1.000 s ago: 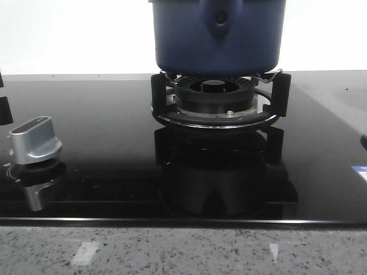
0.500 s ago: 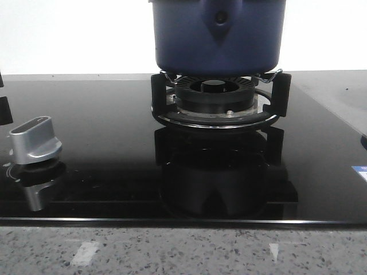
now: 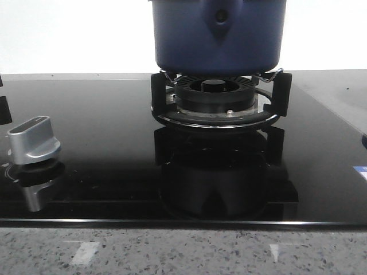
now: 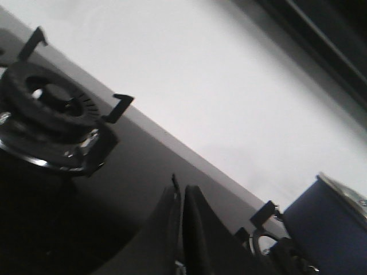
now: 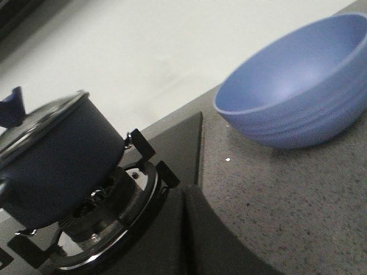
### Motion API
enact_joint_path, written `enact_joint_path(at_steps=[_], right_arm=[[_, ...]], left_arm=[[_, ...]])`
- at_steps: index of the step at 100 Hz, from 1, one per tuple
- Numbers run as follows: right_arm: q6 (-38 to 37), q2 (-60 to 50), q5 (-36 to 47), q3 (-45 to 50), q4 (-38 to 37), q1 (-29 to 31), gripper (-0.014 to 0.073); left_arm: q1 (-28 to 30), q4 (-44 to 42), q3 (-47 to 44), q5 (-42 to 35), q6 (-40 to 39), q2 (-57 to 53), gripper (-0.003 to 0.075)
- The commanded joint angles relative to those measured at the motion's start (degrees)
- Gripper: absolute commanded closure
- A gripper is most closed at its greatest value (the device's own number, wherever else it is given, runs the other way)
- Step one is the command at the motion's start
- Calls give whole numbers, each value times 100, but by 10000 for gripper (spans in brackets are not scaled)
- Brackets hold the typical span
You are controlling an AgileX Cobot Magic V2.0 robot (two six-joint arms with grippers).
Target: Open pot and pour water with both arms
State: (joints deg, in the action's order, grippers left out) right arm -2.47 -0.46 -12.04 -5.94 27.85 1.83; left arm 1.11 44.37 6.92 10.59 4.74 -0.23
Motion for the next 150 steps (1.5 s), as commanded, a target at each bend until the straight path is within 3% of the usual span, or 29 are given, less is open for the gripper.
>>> enact_joint_path(at_steps=[1, 22, 36, 70, 107, 133, 140, 150], right_arm=[[19, 69, -218, -632, -374, 32, 657], [19, 958, -1572, -1676, -1020, 32, 657], [19, 1367, -2056, -2185, -1271, 32, 657], [19, 1458, -2158, -2360, -1384, 32, 657], [27, 1688, -2966, -2666, -1712, 32, 657], [161, 1980, -3282, -3224, -1712, 32, 640], [186, 2018, -3322, -3307, -1712, 32, 580], [186, 2030, -3322, -3385, -1638, 32, 431]], left_arm=[[-45, -200, 706, 207, -45, 267, 741], [-45, -472, 1964, 1435, 745, 1430, 741], [-45, -472, 2526, 1975, 1178, 2005, 741], [-45, -484, 2644, 2072, 1340, 2165, 741], [-55, -375, 2944, 2694, 2115, 2239, 741], [-55, 784, 3519, 3143, 3023, 2776, 734], [-55, 1449, 3586, 3341, 3570, 3000, 697], [-55, 2577, 3583, 3588, 4373, 3325, 568]])
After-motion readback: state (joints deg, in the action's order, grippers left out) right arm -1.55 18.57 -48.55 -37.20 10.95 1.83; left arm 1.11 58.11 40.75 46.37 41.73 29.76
